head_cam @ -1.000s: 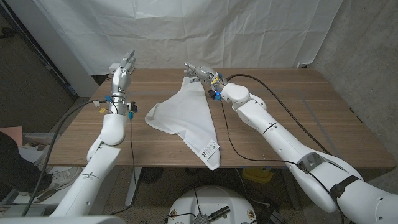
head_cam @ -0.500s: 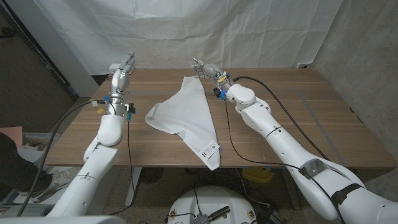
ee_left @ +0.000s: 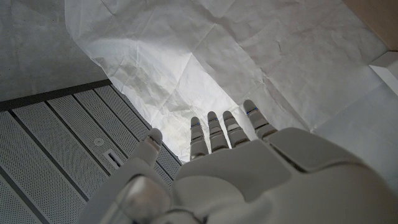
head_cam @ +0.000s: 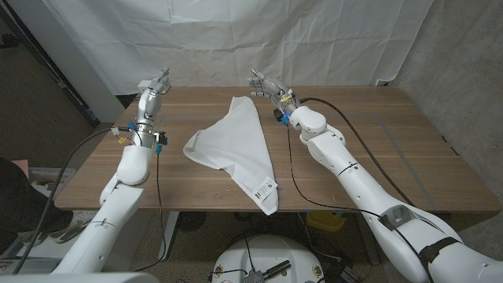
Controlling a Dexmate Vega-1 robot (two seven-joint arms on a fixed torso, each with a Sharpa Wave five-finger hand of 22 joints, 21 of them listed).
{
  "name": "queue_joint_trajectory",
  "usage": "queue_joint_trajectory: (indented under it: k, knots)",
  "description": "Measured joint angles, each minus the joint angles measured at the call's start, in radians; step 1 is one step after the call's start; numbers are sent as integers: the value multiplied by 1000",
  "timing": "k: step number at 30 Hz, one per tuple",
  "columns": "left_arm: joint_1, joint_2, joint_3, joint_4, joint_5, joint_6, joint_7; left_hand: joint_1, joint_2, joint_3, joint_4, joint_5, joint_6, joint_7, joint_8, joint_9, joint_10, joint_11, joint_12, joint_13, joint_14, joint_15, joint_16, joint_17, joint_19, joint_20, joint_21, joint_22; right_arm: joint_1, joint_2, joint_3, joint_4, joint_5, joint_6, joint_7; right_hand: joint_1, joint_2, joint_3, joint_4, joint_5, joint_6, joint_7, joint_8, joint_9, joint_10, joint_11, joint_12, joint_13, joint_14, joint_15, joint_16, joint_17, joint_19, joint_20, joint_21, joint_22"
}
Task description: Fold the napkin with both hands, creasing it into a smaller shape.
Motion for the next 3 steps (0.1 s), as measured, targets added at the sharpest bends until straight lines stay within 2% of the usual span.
queue_joint_trajectory:
  k: [3]
  knots:
    - [0,6,-1,10,-10,-3,-11,0,0,0,0,0,-2,2,0,0,0,0,0,0,0,0,0,0,0,0,0,0,-5,4,8,-3,0,-5,-21,-2,-2,0,0,0,3,3,0,0,1,1,0,-5,6,-4,1,-1,7,7,0,0]
